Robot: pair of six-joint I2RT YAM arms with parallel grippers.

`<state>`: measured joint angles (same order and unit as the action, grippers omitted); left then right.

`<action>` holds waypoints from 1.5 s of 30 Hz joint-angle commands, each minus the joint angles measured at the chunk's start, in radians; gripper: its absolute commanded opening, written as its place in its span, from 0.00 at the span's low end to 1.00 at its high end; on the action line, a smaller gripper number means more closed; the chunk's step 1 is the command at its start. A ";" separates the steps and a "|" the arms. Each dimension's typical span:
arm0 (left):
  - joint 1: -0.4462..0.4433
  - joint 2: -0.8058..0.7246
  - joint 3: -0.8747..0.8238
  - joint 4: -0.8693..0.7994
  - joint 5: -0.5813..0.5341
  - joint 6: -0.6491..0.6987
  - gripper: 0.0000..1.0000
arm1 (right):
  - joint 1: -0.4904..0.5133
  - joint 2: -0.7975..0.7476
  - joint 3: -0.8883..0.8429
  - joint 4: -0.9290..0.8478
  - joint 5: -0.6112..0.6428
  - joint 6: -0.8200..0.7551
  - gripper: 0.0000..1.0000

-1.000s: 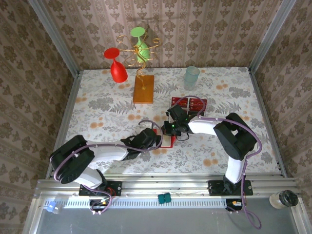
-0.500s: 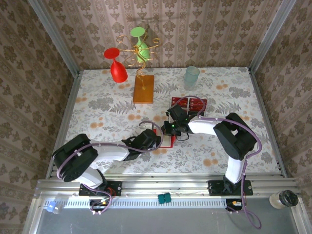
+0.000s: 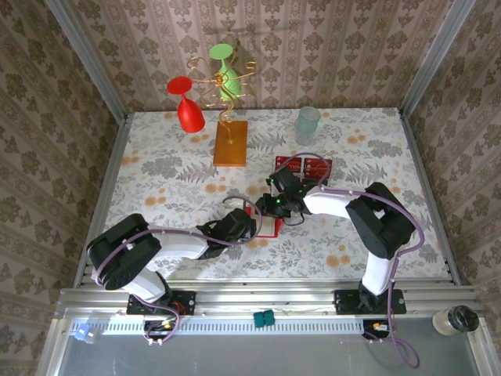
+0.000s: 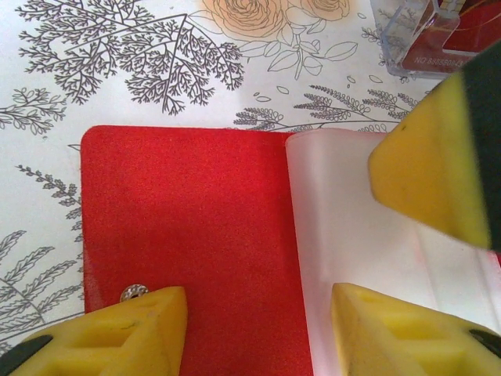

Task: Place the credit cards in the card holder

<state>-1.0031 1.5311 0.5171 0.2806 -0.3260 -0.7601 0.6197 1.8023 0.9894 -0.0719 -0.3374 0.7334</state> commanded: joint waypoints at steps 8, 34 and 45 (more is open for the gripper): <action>-0.014 0.019 -0.025 -0.011 0.001 -0.018 0.52 | -0.012 -0.040 -0.005 -0.032 0.041 0.009 0.48; 0.018 -0.321 0.014 -0.223 -0.103 0.046 0.72 | 0.034 -0.038 0.045 0.033 -0.146 0.064 0.61; 0.153 -0.591 -0.056 -0.375 -0.083 0.038 0.73 | 0.114 0.074 0.157 0.042 -0.123 0.113 0.77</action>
<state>-0.8753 0.9752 0.4847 -0.0582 -0.3725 -0.7132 0.6979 1.8278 1.1259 0.0048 -0.4488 0.8436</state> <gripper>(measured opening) 0.727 0.766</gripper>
